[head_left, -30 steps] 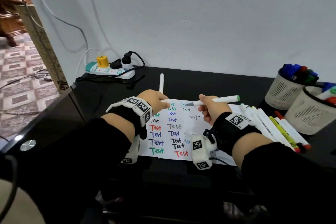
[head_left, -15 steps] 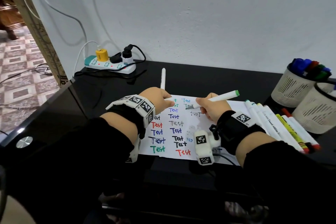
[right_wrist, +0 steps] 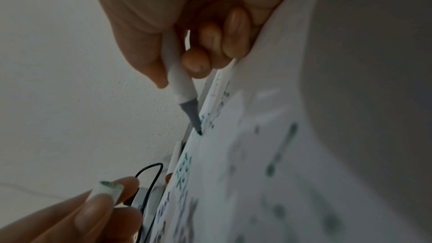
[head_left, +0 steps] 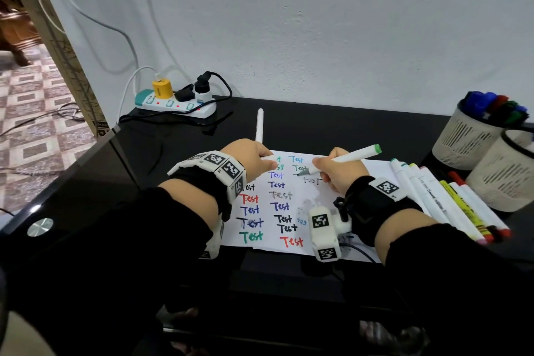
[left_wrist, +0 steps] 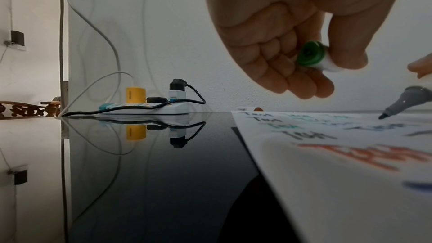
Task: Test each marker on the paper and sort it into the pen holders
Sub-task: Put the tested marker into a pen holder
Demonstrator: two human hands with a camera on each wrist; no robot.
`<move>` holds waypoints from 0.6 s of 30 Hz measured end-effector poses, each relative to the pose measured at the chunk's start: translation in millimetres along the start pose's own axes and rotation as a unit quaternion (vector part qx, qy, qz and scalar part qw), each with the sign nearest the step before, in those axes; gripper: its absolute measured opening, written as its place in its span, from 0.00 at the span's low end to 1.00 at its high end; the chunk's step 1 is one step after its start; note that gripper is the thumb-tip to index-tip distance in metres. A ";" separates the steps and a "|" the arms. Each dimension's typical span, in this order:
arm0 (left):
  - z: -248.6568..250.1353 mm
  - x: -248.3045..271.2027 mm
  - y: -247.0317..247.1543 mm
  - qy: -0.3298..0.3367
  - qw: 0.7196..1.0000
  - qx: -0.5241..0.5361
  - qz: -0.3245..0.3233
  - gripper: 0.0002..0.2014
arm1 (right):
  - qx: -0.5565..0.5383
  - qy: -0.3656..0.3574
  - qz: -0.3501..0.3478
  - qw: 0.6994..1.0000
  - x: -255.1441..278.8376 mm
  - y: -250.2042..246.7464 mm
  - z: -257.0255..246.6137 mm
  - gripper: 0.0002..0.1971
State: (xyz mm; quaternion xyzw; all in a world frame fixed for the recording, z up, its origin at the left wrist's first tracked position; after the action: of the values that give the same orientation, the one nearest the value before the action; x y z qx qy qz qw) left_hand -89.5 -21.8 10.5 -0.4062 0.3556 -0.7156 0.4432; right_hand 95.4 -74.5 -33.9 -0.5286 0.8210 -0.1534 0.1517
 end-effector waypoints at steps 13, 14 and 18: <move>0.6 1.4 -0.2 0.003 1.000 -0.019 -0.008 0.18 | -0.016 0.010 0.023 1.000 1.3 -4.2 1.0 0.17; 0.7 1.3 -0.1 0.002 1.000 -0.017 -0.008 0.19 | -0.013 0.011 0.021 1.000 1.2 -4.0 1.0 0.17; 1.0 1.3 0.5 0.000 1.000 -0.016 -0.011 0.20 | -0.014 0.014 0.020 1.000 2.1 -3.7 0.8 0.17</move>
State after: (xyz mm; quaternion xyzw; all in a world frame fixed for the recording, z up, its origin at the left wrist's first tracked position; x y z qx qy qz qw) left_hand -88.8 -23.4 10.9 -0.4172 0.3626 -0.7147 0.4286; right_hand 97.9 -77.9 -33.2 -0.5120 0.8356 -0.1460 0.1354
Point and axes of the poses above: each hand's wrist, its own x-axis away from the middle knuckle, its own y-axis out of the palm, z = x × y, the point moved 4 cm from there along -x, towards the middle knuckle, and after that the axes turned 11 degrees about -y, right-handed, at the moved point
